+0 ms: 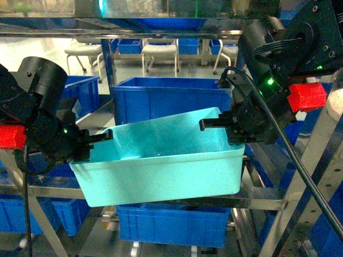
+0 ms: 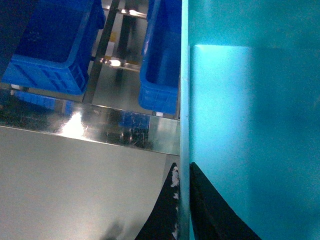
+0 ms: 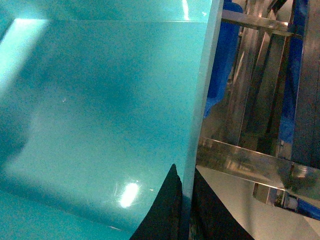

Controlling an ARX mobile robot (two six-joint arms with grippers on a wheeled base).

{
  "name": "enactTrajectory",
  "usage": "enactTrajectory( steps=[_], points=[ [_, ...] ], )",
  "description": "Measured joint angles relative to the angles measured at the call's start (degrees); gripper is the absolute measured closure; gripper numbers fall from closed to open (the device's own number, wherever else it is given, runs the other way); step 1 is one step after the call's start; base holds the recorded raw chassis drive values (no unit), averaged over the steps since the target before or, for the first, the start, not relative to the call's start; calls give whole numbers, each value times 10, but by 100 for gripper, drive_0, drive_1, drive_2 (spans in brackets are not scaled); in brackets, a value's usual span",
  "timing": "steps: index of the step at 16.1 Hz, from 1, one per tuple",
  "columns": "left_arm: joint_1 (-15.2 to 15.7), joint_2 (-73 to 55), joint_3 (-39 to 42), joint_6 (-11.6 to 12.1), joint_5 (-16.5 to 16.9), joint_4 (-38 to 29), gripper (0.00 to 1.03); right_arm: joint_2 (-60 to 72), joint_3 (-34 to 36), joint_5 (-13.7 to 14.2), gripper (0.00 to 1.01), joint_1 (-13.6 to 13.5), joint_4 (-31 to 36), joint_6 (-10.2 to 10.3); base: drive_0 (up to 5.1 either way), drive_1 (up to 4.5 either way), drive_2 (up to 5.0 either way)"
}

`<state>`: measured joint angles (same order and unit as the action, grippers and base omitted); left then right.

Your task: Organize blue bins on left shelf correctly

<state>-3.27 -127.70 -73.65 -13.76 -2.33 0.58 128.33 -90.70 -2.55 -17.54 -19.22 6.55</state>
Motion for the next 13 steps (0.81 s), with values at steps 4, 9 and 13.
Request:
enactTrajectory(
  steps=[4, 9, 13],
  points=[
    [-10, -47, -60, 0, -2, 10, 101, 39, -27, 6, 99, 13, 8, -6, 0, 0, 0],
    [-23, -89, -122, 0, -3, 38, 101, 70, -57, 10, 99, 23, -7, -19, 0, 0, 0],
    [-23, -106, -149, 0, -22, 59, 85, 78, -73, -18, 86, 23, -29, -40, 0, 0, 0]
  ],
)
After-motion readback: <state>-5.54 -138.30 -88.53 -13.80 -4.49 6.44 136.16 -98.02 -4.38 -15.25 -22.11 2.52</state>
